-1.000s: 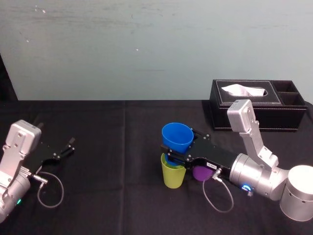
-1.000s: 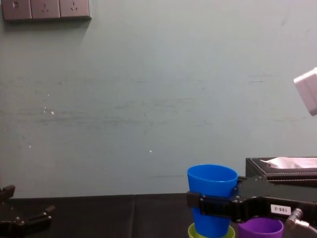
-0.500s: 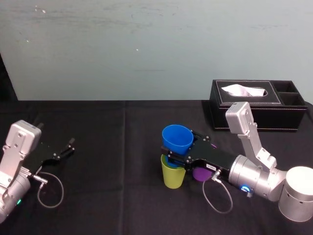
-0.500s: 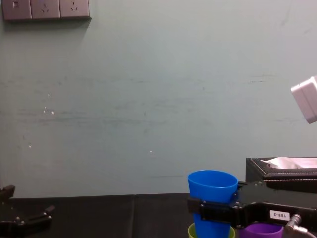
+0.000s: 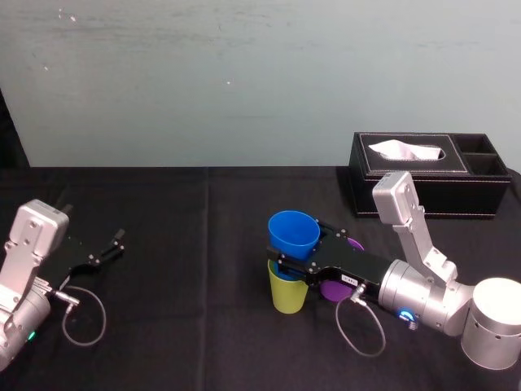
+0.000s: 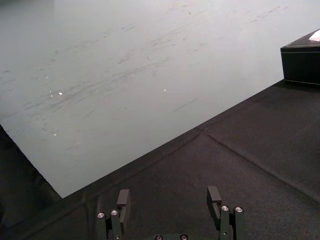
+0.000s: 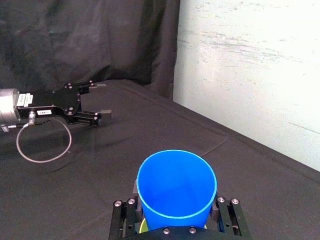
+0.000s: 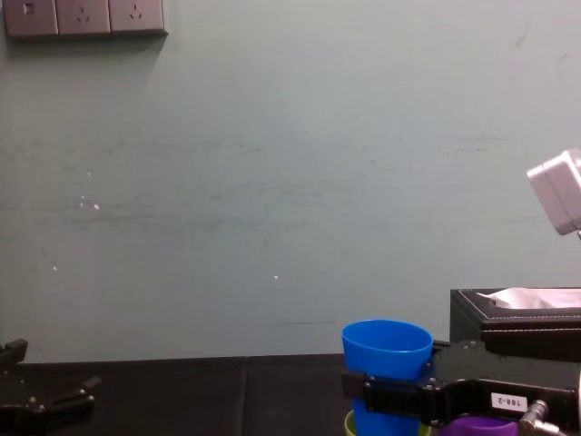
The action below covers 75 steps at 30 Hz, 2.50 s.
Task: Stack the three plastic cups sequentially using one hand.
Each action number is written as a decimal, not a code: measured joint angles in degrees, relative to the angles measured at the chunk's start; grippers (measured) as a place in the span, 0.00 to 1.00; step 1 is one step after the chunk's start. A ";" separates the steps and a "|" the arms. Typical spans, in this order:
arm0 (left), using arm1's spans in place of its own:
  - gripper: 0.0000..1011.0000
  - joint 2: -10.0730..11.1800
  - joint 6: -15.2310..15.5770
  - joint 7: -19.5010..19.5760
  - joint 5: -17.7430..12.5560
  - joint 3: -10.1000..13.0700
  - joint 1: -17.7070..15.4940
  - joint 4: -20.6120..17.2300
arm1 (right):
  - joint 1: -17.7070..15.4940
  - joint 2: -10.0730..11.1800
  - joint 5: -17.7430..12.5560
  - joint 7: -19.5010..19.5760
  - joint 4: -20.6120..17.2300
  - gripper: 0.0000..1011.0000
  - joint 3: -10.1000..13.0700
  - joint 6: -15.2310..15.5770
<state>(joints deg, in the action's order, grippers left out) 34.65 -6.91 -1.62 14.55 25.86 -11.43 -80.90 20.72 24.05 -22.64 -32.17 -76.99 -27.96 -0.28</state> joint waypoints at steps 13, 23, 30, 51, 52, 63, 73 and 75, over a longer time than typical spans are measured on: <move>0.99 0.00 0.00 0.00 0.00 0.00 0.00 0.00 | -0.01 0.04 -0.05 -0.03 -0.12 0.82 0.03 -0.01; 0.99 0.00 0.00 0.00 0.00 0.00 0.00 0.00 | -0.05 0.09 -0.10 -0.02 -0.20 0.99 0.03 -0.04; 0.99 0.00 0.00 0.00 0.00 0.00 0.00 0.00 | -0.05 0.10 -0.10 -0.02 -0.21 0.99 0.03 -0.04; 0.99 0.00 0.00 0.00 0.00 0.00 0.00 0.00 | -10.25 8.52 -0.13 4.51 -15.71 0.99 6.91 3.74; 0.99 0.00 0.00 0.00 0.00 0.00 0.00 0.00 | -11.56 9.52 -0.43 4.95 -17.01 0.99 7.62 4.72; 0.99 0.00 0.00 0.00 0.00 0.00 0.00 0.00 | -18.54 14.24 -3.29 7.50 -21.49 0.99 11.40 12.79; 0.99 0.00 0.00 0.00 0.00 0.00 0.00 0.00 | -18.49 14.90 -2.66 7.95 -19.71 0.99 10.45 15.84; 0.99 0.00 0.00 0.00 0.00 0.00 0.00 0.00 | -17.88 14.54 -2.51 7.93 -18.86 0.99 10.20 15.85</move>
<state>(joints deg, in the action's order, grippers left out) 34.65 -6.90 -1.62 14.55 25.86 -11.43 -80.90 2.84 38.59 -25.14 -24.24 -95.85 -17.76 15.57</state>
